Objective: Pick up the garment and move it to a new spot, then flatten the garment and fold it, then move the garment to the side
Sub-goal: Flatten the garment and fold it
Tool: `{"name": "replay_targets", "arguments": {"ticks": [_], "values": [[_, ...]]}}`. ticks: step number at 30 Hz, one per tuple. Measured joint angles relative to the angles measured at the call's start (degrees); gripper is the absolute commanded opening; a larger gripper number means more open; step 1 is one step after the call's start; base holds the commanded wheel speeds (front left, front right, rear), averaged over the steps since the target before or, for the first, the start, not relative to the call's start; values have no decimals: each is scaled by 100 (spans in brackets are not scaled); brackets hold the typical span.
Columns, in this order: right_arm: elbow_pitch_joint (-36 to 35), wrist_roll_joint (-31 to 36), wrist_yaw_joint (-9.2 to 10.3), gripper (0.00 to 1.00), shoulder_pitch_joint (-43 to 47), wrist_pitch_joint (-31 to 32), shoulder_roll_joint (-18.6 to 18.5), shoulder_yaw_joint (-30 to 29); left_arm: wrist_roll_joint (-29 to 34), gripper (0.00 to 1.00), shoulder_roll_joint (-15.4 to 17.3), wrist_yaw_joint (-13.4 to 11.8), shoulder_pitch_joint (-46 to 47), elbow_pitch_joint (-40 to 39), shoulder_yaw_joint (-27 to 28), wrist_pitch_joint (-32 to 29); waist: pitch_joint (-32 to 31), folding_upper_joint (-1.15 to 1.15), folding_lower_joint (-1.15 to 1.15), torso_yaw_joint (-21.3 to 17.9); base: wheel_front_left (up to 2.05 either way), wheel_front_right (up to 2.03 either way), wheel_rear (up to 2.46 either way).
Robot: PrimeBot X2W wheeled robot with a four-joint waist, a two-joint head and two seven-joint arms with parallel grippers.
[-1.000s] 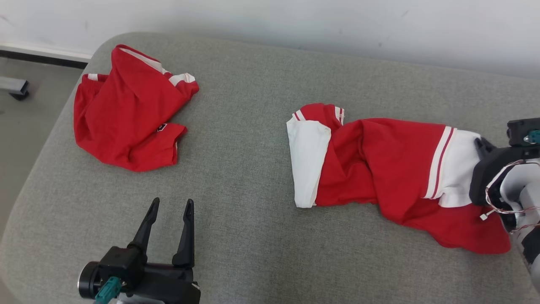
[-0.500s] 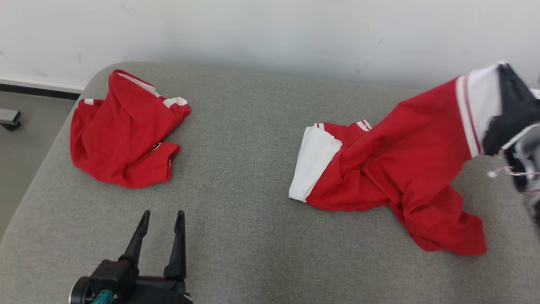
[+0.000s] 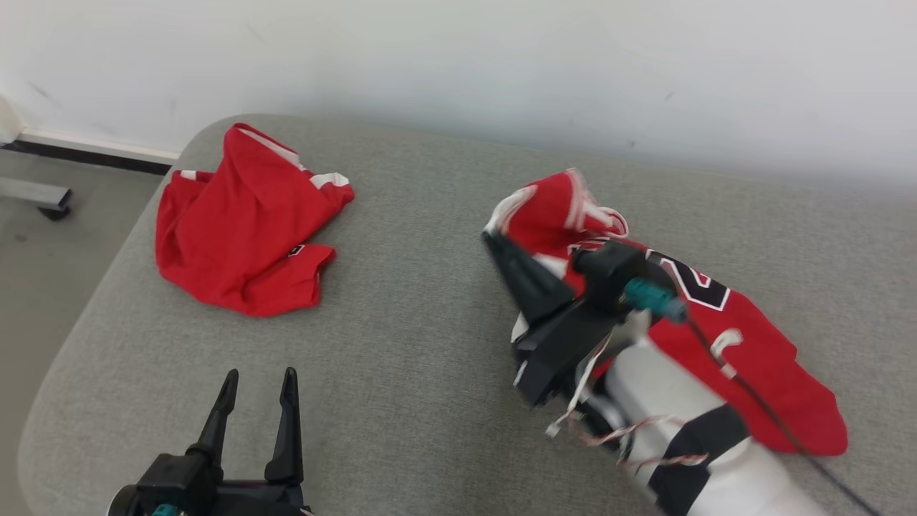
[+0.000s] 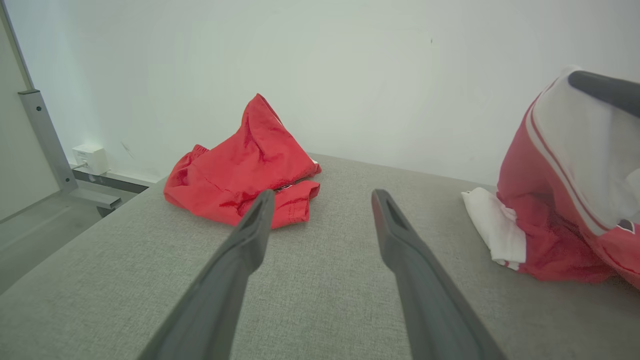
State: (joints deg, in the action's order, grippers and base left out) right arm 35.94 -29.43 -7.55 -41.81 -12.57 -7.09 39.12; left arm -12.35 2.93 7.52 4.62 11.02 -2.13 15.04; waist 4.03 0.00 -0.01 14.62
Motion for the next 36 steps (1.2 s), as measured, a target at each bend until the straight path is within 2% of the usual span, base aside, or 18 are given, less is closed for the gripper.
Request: {"name": "replay_targets", "arguments": {"ticks": [3, 8, 9, 10, 11, 16, 20, 22, 26, 31, 36], "values": [[35, -87, 0, 0, 280, 64, 225, 271, -40, 100, 1, 0, 3, 34, -64, 0, 21, 0, 0, 137, 0, 0, 0], [497, -216, 0, 0, 646, 151, 355, 746, -79, 100, -1, 1, 12, 69, -168, 0, 69, 0, 0, 365, 0, 0, 0], [580, -231, 0, 32, 687, 148, 365, 859, -85, 100, 0, 1, 12, 77, -172, 0, 80, 0, 0, 399, 0, 0, 0], [627, -303, 0, 81, 717, 148, 378, 947, -87, 100, 1, 1, 12, 85, -169, 0, 92, 0, 0, 428, 0, 0, 0], [659, -405, 0, 100, 744, 144, 396, 1021, -87, 100, 0, 1, 12, 98, -170, 0, 103, 0, 0, 450, 0, 0, 0], [662, -552, 0, 100, 663, -54, 411, 1183, -79, 100, 1, -3, 3, 116, -114, 0, 116, 0, 0, 414, 0, 0, 0], [510, -525, 0, 100, 403, -212, 377, 938, -40, 100, -2, -3, -8, 123, -92, 0, 70, 0, 1, 258, 0, 0, 0], [376, -416, 0, 100, 353, -229, 237, 667, -16, 100, 0, -3, -10, 118, -68, 0, 32, 0, 0, 162, 0, 0, 0], [-247, -32, 0, 100, 449, -257, -209, -282, 20, 100, -2, -3, -53, 70, -11, 1, -43, 0, 1, -62, 0, 0, 0], [-962, 472, 0, 100, 1211, -257, -598, -1335, 88, 100, -1, -3, -117, 13, 97, 1, -111, 0, 1, -374, 0, 0, 0], [-1499, 780, 0, 100, 2015, -256, -761, -2184, 149, 100, 4, -3, -144, -15, 221, 1, -148, 0, 1, -677, 0, 0, 0]]}}
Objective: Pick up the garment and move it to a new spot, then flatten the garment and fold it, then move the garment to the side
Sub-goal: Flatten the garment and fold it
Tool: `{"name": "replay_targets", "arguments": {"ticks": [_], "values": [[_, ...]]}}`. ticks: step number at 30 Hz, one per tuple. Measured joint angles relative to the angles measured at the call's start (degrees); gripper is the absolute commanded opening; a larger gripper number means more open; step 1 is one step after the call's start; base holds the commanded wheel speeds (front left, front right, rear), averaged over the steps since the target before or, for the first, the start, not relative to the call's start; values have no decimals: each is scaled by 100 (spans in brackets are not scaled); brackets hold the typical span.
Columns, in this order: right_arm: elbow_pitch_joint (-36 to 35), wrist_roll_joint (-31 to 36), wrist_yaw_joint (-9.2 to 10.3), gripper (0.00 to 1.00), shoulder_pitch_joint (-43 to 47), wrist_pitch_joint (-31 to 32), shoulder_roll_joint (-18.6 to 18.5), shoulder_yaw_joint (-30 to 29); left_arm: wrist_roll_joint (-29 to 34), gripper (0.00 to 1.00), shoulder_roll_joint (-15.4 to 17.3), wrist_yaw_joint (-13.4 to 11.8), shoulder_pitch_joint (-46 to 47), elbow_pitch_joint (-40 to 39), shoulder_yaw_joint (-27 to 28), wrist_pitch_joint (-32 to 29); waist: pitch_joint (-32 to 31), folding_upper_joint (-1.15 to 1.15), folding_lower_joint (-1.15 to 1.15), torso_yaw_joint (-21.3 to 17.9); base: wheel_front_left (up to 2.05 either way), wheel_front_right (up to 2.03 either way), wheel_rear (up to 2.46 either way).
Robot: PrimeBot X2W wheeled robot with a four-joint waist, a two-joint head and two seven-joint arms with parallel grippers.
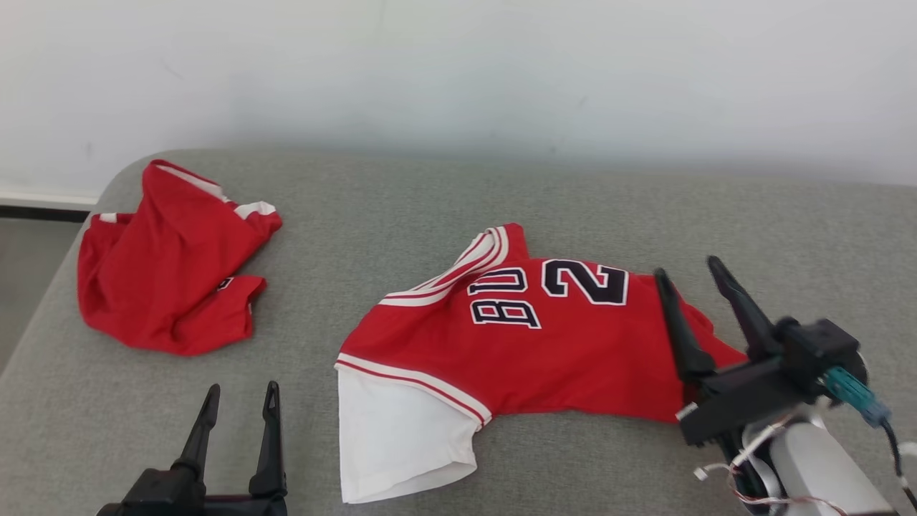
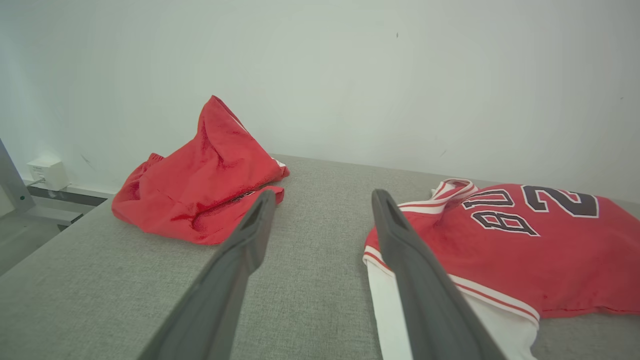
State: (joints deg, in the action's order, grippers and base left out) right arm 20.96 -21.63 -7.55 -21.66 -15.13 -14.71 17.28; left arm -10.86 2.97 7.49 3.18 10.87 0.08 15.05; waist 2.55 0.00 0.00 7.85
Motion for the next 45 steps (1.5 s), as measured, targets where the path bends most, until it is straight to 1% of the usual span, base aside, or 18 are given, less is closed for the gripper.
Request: {"name": "replay_targets", "arguments": {"ticks": [6, 11, 12, 21, 28, 31, 34, 39, 45], "values": [[-497, 175, 0, 100, 867, -1, 18, -806, 96, 100, -2, 1, -99, -68, 4, 0, -37, 0, 0, -261, 0, 0, 0], [-745, 302, 0, 100, 1512, -1, 200, -1325, 126, 100, 0, 1, -229, -82, 38, 0, -114, 0, -1, -359, 0, 0, 0], [-797, 323, 0, 100, 1727, -1, 293, -1470, 132, 100, -1, 1, -243, -83, 45, 0, -145, 0, 0, -388, 0, 0, 0], [-1021, 414, 0, 100, 2208, 100, 532, -1700, 191, 100, 1, 1, -339, -85, -16, -1, -168, 0, 0, -412, 0, 0, 0], [-1043, 419, 0, 100, 2240, 157, 525, -1741, 193, 100, 23, 2, -349, -60, -68, 0, -146, -1, -1, -356, 0, 0, 0], [-953, 435, 0, 100, 2204, 209, 448, -1780, 126, 100, 54, 1, -350, 80, -203, -1, -120, 0, 0, -346, 0, 0, 0], [-794, 456, 0, 100, 2109, 254, 347, -1800, 78, 100, 87, 2, -348, 266, -471, -1, -69, 0, 0, -346, 0, 0, 0], [-313, 391, 0, 100, 1905, 259, 99, -1725, -58, 100, 136, 4, -302, 815, -857, 0, 44, 0, 0, -338, 0, 0, 0], [439, 299, 0, 100, 1507, 202, -52, -1577, -288, 100, 159, 4, -143, 1508, -1051, -1, 217, 0, 0, -364, 0, 0, 0]]}}
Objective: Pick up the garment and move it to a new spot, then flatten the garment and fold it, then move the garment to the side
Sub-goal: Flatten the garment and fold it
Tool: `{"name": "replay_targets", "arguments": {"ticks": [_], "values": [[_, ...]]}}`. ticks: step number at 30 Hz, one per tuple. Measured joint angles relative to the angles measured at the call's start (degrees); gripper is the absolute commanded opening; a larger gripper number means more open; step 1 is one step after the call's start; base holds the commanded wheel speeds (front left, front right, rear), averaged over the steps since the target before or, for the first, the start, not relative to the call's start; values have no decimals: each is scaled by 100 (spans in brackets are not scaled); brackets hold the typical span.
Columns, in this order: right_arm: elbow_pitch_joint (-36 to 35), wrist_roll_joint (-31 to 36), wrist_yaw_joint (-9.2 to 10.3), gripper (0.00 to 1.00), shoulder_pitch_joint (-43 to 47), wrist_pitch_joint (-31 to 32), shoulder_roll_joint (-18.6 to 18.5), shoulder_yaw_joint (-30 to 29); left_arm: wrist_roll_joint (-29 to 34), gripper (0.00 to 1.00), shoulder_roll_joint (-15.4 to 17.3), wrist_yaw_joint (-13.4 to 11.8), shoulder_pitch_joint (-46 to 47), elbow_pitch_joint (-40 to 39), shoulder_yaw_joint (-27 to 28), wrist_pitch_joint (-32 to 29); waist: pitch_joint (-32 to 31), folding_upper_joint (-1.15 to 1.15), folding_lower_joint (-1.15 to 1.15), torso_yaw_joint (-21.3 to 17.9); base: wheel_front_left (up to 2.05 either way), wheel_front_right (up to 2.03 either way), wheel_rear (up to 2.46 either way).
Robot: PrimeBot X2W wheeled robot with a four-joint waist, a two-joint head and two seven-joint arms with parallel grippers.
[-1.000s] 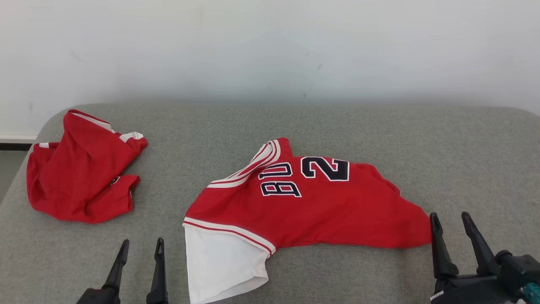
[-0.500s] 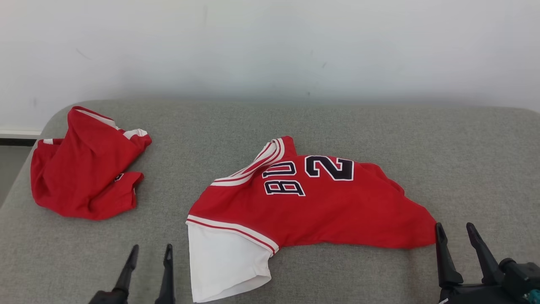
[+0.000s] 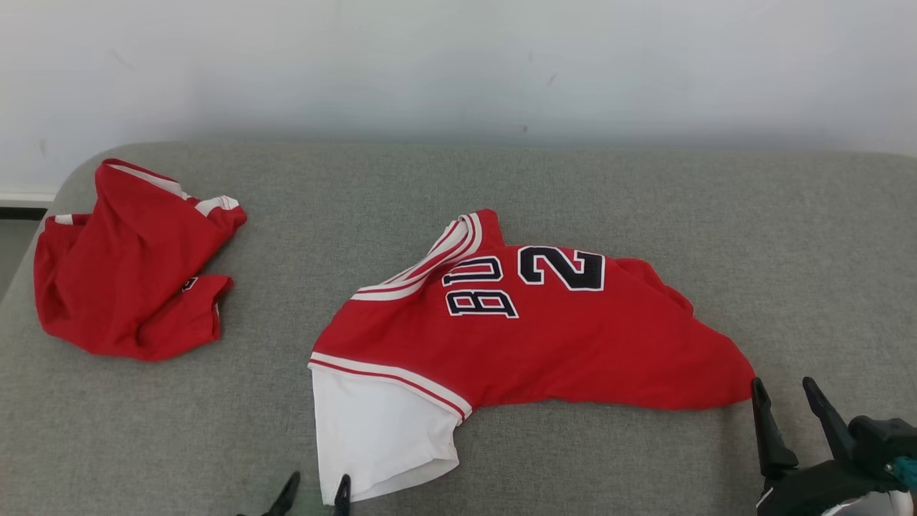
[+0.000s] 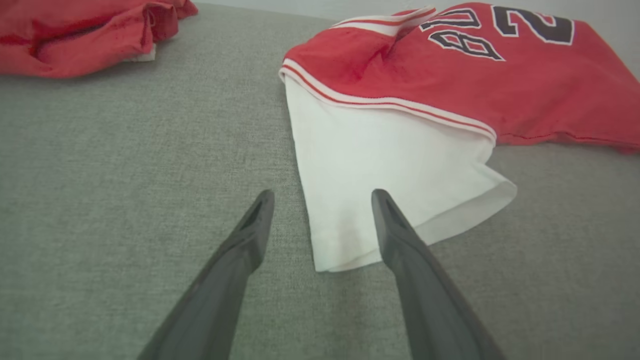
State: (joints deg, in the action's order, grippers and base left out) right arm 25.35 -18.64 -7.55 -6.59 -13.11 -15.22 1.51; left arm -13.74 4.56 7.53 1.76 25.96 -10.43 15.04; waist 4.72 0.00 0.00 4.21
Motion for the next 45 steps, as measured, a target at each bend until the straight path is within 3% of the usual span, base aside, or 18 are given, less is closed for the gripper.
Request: {"name": "replay_targets", "arguments": {"ticks": [15, 16, 17, 18, 19, 25, 30, 35, 39, 45], "values": [[1897, -627, 0, 100, -1060, -162, 53, 688, -743, 100, -69, 0, 550, 1037, -436, 11, 265, 0, 0, 20, 0, 0, 0], [2012, -713, 0, 95, -1124, -162, 70, 759, -802, 100, -69, 0, 609, 1122, -475, 27, 276, 0, 0, 16, 0, 0, 0], [2139, -795, 0, 12, -1192, -163, 87, 840, -847, 58, -71, -4, 673, 1229, -550, 36, 284, 0, 0, 8, 0, 0, 0], [2226, -869, 0, 0, -1246, -171, 90, 912, -909, 35, -71, -5, 723, 1284, -587, 44, 290, 0, 0, 2, 0, 0, 0], [2292, -924, 0, 0, -1301, -180, 89, 975, -970, 0, -60, -15, 782, 1360, -661, 45, 287, 0, 0, -3, 0, 0, 0], [1927, -1122, 0, 0, -1296, -185, 8, 1132, -1226, 0, -123, -3, 853, 1250, -775, 23, 213, 1, 0, -7, 0, 0, 0], [953, -1282, 0, 0, -732, -201, -90, 971, -1313, 0, -123, -2, 627, 478, -584, 1, 121, 0, 0, -25, 0, 0, 0], [245, -1376, 0, 0, -676, -202, -219, 907, -1302, 0, 86, 0, 737, -402, -415, 1, 123, 0, 0, -102, 0, 0, 0], [18, -1522, 0, 0, -1244, -145, -286, 1172, -1395, 0, 421, 0, 1538, -679, -582, 1, 197, 0, 0, -164, 0, 0, 0], [89, -1820, 0, 0, -2767, 316, -413, 1397, -1707, 0, 1036, 1, 3635, -623, -1061, -415, 532, 0, 0, -236, 0, 0, 0]]}}
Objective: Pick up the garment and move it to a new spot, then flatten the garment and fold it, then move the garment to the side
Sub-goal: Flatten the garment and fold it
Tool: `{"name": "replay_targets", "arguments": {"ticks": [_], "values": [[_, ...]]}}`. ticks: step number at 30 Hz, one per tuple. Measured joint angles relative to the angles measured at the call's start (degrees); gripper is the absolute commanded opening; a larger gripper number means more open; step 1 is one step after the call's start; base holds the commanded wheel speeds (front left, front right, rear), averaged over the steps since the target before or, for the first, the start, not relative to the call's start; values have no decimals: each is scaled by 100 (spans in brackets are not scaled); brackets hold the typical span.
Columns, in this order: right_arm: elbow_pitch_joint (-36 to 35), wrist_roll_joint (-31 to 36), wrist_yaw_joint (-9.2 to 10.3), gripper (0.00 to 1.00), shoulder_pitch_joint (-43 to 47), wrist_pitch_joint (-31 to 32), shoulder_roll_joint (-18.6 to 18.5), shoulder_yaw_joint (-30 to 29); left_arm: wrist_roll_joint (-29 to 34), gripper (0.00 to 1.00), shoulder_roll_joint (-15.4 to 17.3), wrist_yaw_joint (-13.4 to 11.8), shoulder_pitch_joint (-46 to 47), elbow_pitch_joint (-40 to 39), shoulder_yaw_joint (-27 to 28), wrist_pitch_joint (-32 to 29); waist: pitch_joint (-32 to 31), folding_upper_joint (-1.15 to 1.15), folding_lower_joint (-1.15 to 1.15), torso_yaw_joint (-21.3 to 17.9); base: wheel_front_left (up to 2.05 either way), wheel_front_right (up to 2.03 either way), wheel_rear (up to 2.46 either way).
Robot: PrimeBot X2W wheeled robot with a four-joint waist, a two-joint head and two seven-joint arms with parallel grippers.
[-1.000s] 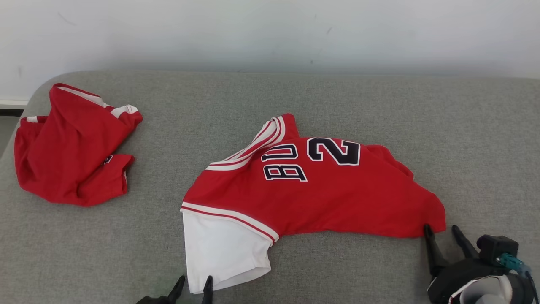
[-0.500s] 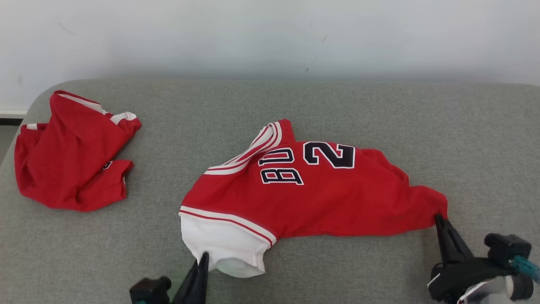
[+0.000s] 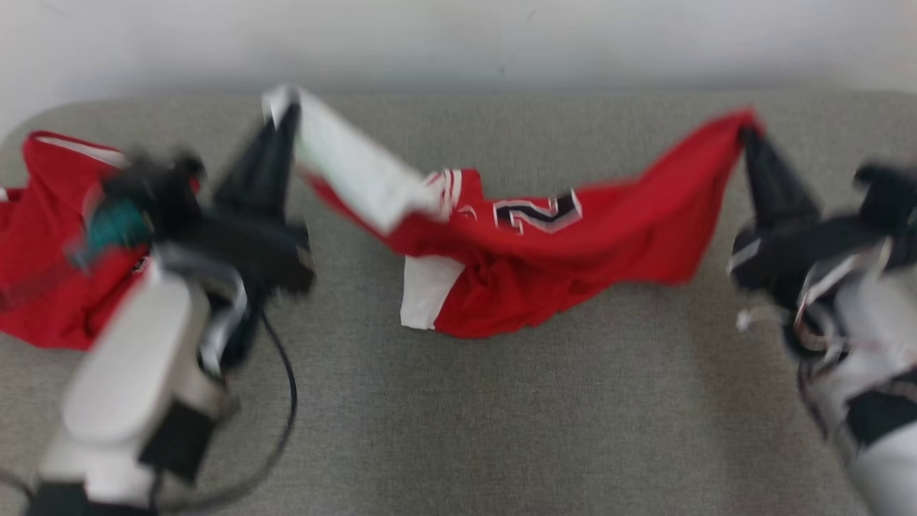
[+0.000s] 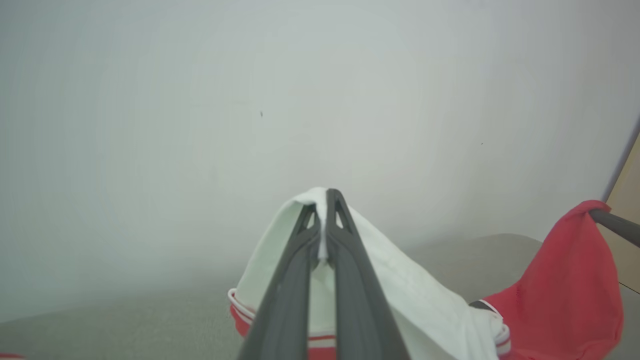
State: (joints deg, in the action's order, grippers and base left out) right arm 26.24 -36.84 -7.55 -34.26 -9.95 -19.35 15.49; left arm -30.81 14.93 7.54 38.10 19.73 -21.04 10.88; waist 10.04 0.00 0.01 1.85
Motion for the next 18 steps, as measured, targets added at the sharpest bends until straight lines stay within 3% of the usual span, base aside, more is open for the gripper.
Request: {"name": "replay_targets", "arguments": {"ticks": [11, 13, 15, 18], "values": [[742, -216, 0, 0, -3782, 1040, -335, -94, -554, 0, 358, 0, 4482, 1024, -212, -1022, 1240, 1, 1, -147, 0, 0, 0], [1042, -222, 0, 0, -4896, 1223, -341, -252, -555, 0, 322, -1, 5705, 1438, -101, -1120, 1636, 1, 2, -203, 0, 0, 0], [1157, -214, 0, 0, -5244, 1274, -343, -307, -547, 0, 304, -9, 6074, 1603, -81, -1149, 1762, 1, 2, -224, 0, 0, 0], [1561, 40, 0, 0, -6418, 1303, -336, -397, -381, 0, 174, -47, 7376, 2105, -96, -1091, 2237, 1, 2, -304, 0, 0, 0]]}}
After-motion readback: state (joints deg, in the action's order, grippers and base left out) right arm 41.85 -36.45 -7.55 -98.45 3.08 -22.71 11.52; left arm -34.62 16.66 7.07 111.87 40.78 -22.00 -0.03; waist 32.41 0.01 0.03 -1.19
